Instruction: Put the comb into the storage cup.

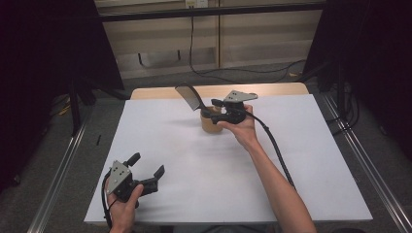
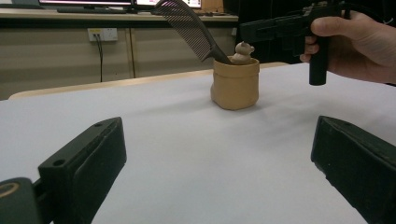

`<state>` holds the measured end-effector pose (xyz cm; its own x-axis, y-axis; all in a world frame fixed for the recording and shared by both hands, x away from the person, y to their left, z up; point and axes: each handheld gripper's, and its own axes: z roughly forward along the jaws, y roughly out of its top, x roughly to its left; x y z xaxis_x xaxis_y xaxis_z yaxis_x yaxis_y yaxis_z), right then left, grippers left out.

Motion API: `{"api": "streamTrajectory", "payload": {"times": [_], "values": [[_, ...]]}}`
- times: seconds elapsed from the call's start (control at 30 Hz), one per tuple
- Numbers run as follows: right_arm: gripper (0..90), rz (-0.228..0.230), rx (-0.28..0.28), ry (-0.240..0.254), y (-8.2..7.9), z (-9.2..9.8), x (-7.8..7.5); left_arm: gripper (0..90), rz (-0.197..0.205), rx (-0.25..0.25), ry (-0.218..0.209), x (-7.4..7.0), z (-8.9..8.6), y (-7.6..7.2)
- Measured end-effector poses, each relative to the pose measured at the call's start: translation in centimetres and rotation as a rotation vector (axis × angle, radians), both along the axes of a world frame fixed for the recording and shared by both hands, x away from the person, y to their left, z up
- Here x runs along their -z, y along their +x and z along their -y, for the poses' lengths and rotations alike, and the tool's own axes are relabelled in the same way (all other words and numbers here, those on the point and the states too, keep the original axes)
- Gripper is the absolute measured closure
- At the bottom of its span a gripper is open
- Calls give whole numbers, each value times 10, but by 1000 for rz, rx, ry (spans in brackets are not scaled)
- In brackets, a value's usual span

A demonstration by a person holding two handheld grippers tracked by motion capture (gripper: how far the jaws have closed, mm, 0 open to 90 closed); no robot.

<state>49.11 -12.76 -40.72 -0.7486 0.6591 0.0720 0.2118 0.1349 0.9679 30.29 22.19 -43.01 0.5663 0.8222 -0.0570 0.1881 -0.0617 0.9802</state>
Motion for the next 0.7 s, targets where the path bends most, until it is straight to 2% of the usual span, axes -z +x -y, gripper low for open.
{"api": "streamTrajectory", "payload": {"times": [0.17,0.2,0.27,0.33,0.37,0.7], "values": [[209,-27,44,-4,-2,5,-1,33,-6,-5,2,0,-1,1],[209,-27,44,-4,-2,5,-1,33,-5,-8,1,0,-2,1],[125,-37,73,-12,-5,8,-1,34,-7,-9,5,0,-2,1],[124,-40,71,-12,-6,9,-1,33,-8,-15,6,1,-3,2],[70,-63,77,-15,-7,11,-1,33,-10,-15,6,1,-3,2],[0,-72,148,-17,-15,22,3,34,-17,-26,4,2,-4,1]]}}
